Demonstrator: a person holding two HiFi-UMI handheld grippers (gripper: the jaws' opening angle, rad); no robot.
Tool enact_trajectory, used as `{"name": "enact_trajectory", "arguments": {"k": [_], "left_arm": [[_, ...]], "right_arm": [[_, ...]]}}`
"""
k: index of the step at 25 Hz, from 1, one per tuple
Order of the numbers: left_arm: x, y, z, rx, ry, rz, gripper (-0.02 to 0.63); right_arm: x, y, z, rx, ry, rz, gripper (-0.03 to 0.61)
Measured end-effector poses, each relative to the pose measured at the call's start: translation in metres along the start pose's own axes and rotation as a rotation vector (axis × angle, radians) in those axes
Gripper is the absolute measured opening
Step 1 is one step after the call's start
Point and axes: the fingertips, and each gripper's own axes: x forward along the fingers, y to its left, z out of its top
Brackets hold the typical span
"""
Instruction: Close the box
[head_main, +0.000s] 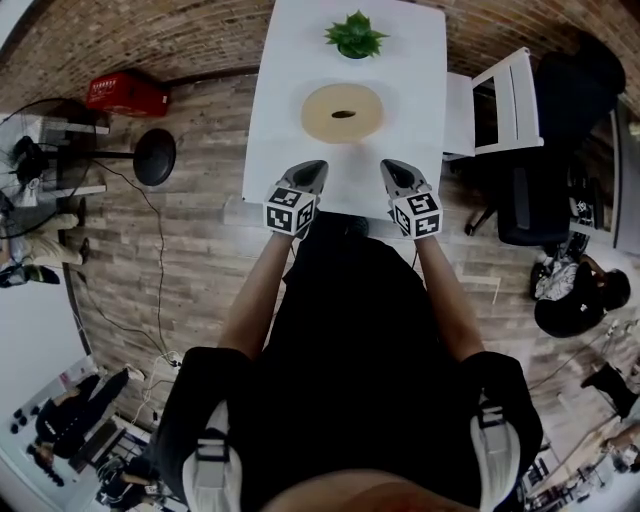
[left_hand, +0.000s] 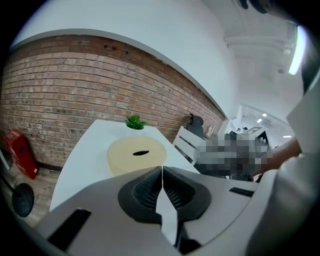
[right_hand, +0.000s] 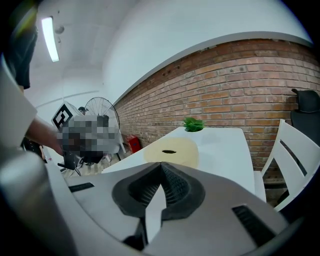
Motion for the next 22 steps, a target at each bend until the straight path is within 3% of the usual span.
{"name": "enact_trajectory", "arguments": {"k": [13, 22], "left_arm": [[-0.019, -0.012, -0.011, -0.04, -0.03, 0.031, 0.025], [-0.011, -0.021, -0.01, -0.025, -0.02, 0.023, 0.025]], "right_arm": [[-0.014, 0.007, -0.009, -0.022, 0.005, 0.012, -0.006], [-0.017, -0.001, -0.014, -0.019, 0.005, 0.018, -0.005]]}}
